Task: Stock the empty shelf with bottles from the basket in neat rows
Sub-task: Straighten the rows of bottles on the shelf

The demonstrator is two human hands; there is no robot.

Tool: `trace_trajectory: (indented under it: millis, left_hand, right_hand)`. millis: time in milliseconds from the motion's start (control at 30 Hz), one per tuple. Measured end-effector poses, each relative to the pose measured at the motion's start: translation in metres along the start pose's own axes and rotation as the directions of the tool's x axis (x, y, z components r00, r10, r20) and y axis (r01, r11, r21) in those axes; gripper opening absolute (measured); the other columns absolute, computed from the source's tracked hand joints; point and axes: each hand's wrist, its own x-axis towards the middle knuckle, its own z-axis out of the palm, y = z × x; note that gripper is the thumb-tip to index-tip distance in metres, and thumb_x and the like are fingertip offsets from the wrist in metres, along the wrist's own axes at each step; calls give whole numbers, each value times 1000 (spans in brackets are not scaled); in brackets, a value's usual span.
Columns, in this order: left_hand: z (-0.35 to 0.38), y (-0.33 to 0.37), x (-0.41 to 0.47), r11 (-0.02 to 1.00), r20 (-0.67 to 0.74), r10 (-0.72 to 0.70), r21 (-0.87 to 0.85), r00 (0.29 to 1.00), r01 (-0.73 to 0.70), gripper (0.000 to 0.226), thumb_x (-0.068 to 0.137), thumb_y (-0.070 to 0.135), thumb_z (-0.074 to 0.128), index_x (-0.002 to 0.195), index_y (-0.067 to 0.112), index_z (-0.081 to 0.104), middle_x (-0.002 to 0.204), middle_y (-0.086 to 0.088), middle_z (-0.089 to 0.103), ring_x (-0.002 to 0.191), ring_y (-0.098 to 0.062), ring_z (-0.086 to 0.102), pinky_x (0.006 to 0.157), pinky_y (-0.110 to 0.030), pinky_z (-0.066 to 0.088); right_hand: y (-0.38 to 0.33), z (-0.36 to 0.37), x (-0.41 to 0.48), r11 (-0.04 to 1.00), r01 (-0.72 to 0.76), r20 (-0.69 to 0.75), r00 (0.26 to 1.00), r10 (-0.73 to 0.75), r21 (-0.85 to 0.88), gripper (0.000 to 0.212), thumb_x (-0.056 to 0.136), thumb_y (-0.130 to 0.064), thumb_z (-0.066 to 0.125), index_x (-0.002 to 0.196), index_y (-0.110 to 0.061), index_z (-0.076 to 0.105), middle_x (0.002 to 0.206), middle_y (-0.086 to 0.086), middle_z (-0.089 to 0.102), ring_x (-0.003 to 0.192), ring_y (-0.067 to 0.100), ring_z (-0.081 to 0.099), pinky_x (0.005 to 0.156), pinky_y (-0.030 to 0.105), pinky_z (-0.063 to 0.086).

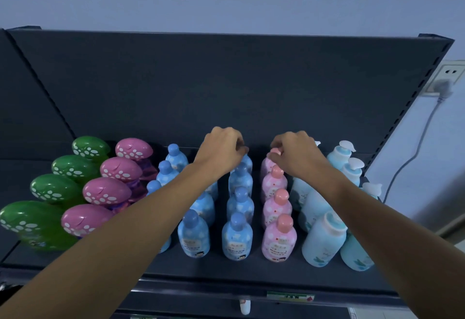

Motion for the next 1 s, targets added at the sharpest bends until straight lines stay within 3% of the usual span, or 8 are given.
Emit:
trace_trajectory:
  millis: [67, 200, 533, 767, 900, 1000]
  left_hand:
    - [0, 0, 10, 999, 48, 12, 37, 999, -14, 23, 90, 37, 71, 110, 26, 73, 106, -4, 70, 101, -28, 66, 88, -42, 57]
    - [6, -1, 25, 993, 205, -18, 119, 978, -7, 46, 87, 34, 78, 131, 26, 66, 125, -8, 63, 110, -32, 64, 91, -45, 57]
    - [16, -8, 37, 995, 176, 33, 87, 984, -49, 23, 85, 22, 77, 107, 23, 79, 103, -4, 69, 92, -28, 68, 80, -40, 60]
    - [19, -10, 37, 996, 161, 31, 83, 986, -45, 29, 86, 24, 77, 115, 21, 77, 108, -6, 70, 97, -28, 68, 84, -39, 59]
    - [18, -8, 34, 995, 172, -9, 98, 985, -8, 51, 85, 27, 79, 133, 20, 66, 122, -10, 64, 110, -33, 65, 91, -42, 57]
    - [9, -8, 29, 997, 132, -19, 78, 991, 9, 40, 85, 30, 79, 119, 13, 69, 111, -8, 66, 103, -31, 66, 89, -45, 58]
  right_hand:
    - [-1, 1, 10, 1000, -16, -22, 1000, 15, -24, 24, 90, -32, 67, 109, -19, 71, 102, 8, 71, 97, 33, 65, 83, 37, 54]
    - [0, 10, 24, 997, -56, 67, 996, 60, -54, 27, 88, -25, 67, 114, -18, 70, 111, 12, 68, 103, 36, 63, 87, 40, 54]
    - [7, 25, 36, 995, -97, 78, 992, 98, -16, 22, 80, -21, 72, 101, -26, 77, 97, 8, 69, 90, 32, 65, 71, 29, 47]
    - [10, 27, 39, 995, -100, 96, 990, 100, -7, 27, 80, -27, 77, 107, -24, 75, 105, 7, 71, 100, 31, 65, 79, 31, 51]
    - [9, 11, 32, 997, -80, 75, 994, 79, 14, 41, 82, -36, 75, 120, -22, 69, 110, 8, 70, 106, 32, 64, 90, 39, 54]
    - [7, -8, 16, 998, -39, -17, 999, 40, 53, 36, 81, -38, 75, 113, -22, 71, 103, 4, 72, 100, 29, 66, 89, 39, 55]
